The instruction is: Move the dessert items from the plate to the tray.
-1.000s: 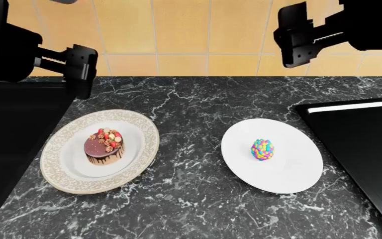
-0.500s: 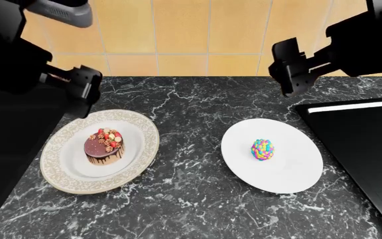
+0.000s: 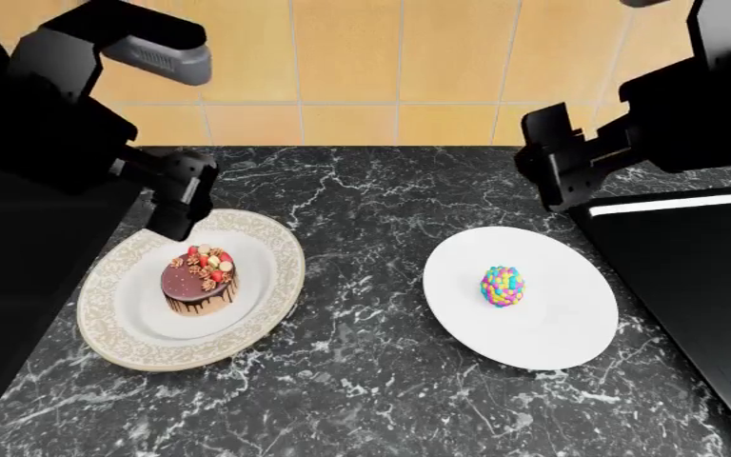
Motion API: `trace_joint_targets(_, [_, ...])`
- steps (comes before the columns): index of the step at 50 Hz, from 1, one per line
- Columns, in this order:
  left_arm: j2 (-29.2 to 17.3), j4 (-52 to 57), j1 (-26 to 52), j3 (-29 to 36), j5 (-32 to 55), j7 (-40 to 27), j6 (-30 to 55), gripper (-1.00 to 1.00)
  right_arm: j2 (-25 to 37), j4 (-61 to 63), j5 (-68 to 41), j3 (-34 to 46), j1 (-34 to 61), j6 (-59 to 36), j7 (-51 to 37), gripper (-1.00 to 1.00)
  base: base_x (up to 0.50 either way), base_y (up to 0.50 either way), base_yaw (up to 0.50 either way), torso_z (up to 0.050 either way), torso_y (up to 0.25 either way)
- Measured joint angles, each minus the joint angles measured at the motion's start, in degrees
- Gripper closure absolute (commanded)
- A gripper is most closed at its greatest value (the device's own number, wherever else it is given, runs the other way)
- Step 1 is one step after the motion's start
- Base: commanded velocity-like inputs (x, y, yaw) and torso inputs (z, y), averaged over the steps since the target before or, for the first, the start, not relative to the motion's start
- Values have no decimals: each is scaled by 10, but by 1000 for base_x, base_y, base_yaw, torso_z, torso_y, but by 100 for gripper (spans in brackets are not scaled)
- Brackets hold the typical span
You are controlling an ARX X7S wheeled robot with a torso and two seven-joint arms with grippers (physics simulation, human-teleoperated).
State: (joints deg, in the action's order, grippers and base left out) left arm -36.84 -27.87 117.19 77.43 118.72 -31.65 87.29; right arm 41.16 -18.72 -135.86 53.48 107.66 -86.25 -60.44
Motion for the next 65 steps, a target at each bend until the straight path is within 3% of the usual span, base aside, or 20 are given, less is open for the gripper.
trace_joint_targets(16, [36,-35,-43,32,-114,107,-46,-100,14,24,11,1,-17,14,19,-100,0,0,0,0,0])
trace_joint_targets(40, [20,-18,-99,51,-121,98,-78,-100,27,48,20,5,-30,30,37,-100,0,0,0,0,0])
trace_joint_targets(65, [36,-30,-145,66,-153,115,-120,-100,38,72,33,5,-47,44,56,-100,0,0,0,0,0])
